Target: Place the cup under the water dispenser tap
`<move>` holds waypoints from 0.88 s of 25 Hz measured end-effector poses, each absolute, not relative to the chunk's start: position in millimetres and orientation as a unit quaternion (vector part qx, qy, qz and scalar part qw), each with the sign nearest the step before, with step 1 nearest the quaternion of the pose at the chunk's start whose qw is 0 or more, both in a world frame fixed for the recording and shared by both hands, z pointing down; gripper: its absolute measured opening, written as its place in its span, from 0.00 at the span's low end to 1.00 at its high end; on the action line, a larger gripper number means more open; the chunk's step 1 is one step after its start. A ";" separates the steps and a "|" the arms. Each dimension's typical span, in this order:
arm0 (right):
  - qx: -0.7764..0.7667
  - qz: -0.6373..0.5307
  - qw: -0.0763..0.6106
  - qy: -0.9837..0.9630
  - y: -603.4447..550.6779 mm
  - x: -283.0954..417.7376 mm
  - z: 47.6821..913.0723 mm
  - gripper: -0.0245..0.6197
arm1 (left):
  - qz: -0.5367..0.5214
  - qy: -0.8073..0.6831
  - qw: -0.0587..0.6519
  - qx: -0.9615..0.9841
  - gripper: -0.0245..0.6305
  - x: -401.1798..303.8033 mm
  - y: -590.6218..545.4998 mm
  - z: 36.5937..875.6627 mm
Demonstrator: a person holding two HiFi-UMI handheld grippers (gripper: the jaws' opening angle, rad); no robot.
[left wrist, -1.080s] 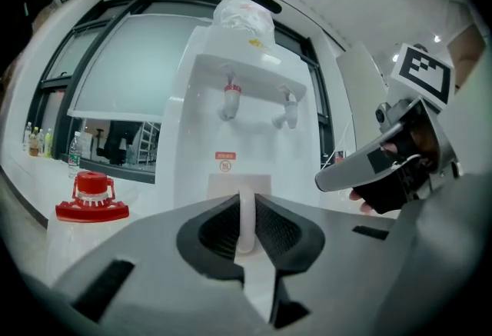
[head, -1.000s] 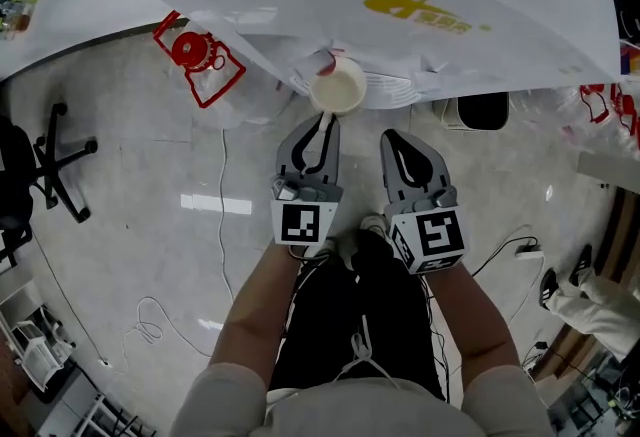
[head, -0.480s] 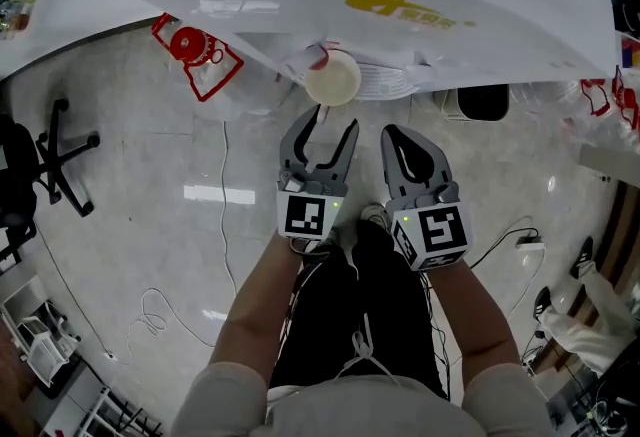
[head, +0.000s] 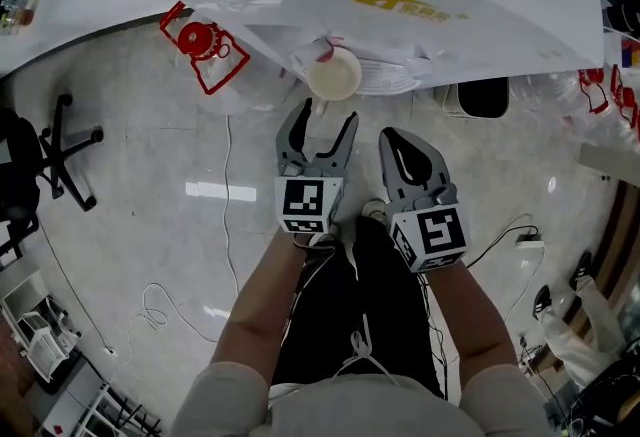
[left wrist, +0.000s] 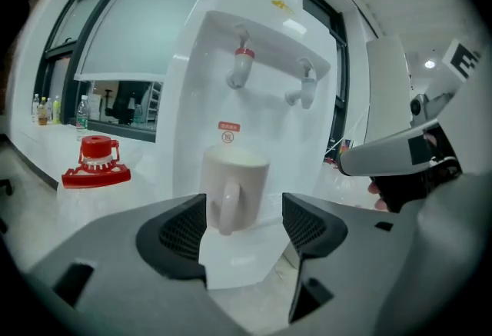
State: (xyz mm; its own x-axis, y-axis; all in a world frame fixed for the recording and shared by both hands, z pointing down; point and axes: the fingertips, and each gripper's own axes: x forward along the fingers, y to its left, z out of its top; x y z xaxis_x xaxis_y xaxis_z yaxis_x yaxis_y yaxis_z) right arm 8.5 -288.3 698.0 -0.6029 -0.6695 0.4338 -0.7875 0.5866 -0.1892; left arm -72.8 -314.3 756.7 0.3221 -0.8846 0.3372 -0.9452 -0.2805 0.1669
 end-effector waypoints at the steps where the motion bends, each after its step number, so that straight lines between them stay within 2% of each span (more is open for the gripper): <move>1: 0.416 0.186 0.160 -0.876 -287.1 7.7 698.1 0.08 | 0.090 -0.580 0.169 0.792 0.48 -75.4 -313.3 756.1; 7: 0.416 0.194 0.162 -0.873 -280.1 5.8 679.3 0.08 | 0.097 -0.597 0.144 0.783 0.49 -87.4 -300.1 722.0; 14: 0.424 0.198 0.162 -0.869 -267.4 4.8 607.7 0.08 | 0.092 -0.591 0.141 0.789 0.46 -91.1 -270.7 628.8; 15: 0.424 0.198 0.162 -0.869 -264.7 3.6 595.9 0.08 | 0.088 -0.594 0.149 0.786 0.40 -92.9 -264.6 616.2; 18: 0.429 0.201 0.161 -0.866 -256.2 3.7 562.1 0.08 | 0.080 -0.606 0.159 0.776 0.15 -97.1 -246.9 575.6; 22: 0.441 0.203 0.159 -0.860 -246.6 8.1 519.6 0.08 | 0.075 -0.599 0.164 0.780 0.08 -95.5 -232.2 522.9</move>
State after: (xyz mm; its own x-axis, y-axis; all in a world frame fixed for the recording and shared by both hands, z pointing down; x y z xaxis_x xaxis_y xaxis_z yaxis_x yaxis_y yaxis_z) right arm 8.1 -246.6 519.6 -0.5613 -0.6931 0.4524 -0.8223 0.5291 -0.2097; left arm -95.5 -232.2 522.9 0.2708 -0.9101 0.3136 -0.9594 -0.2286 0.1651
